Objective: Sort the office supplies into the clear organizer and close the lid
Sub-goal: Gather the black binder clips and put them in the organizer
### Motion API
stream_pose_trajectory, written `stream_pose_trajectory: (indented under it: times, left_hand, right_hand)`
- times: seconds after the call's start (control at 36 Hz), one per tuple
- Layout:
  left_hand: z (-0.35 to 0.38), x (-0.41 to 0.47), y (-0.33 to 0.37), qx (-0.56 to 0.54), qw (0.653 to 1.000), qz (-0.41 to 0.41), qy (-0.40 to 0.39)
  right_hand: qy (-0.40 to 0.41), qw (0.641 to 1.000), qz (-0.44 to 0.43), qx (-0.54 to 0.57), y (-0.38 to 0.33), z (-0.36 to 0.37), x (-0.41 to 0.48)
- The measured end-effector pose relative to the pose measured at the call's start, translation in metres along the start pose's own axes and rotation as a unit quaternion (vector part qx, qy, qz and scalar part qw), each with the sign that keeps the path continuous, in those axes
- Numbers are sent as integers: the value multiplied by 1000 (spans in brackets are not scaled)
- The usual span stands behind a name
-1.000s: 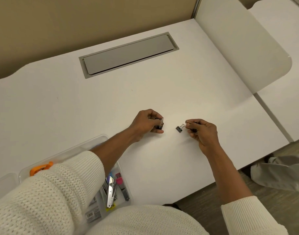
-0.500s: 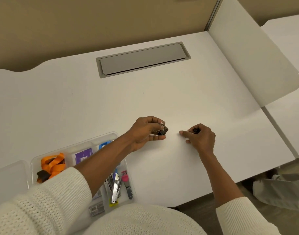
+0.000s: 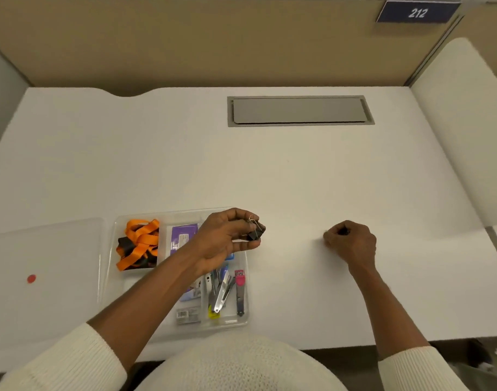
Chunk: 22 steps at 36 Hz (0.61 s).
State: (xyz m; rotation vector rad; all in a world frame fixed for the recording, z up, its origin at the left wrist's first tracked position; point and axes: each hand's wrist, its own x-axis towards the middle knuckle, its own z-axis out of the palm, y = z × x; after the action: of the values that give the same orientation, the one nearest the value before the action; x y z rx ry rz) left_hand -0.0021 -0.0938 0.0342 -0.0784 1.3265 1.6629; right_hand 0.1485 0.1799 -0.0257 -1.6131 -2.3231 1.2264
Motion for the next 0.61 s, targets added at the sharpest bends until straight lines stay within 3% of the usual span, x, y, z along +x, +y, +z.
stream_pose_trajectory:
  times: [0.08, 0.17, 0.22, 0.42, 0.61]
  left_hand:
    - [-23, -23, 1, -35, 999, 23, 34]
    - [-50, -50, 1, -58, 994, 44, 77]
    - [-68, -69, -1, -71, 989, 55, 114]
    - [-126, -139, -10, -44, 974, 58, 214]
    - [-160, -188, -29, 109, 945, 60, 302]
  right_hand:
    - [-47, 991, 36, 124, -1, -1, -3]
    - [-137, 945, 63, 291, -4, -2, -5]
    - [-189, 916, 75, 346, -11, 1, -10]
    - [-352, 882, 21, 312, -70, 34, -65]
    - [-467, 856, -38, 219, -136, 104, -152]
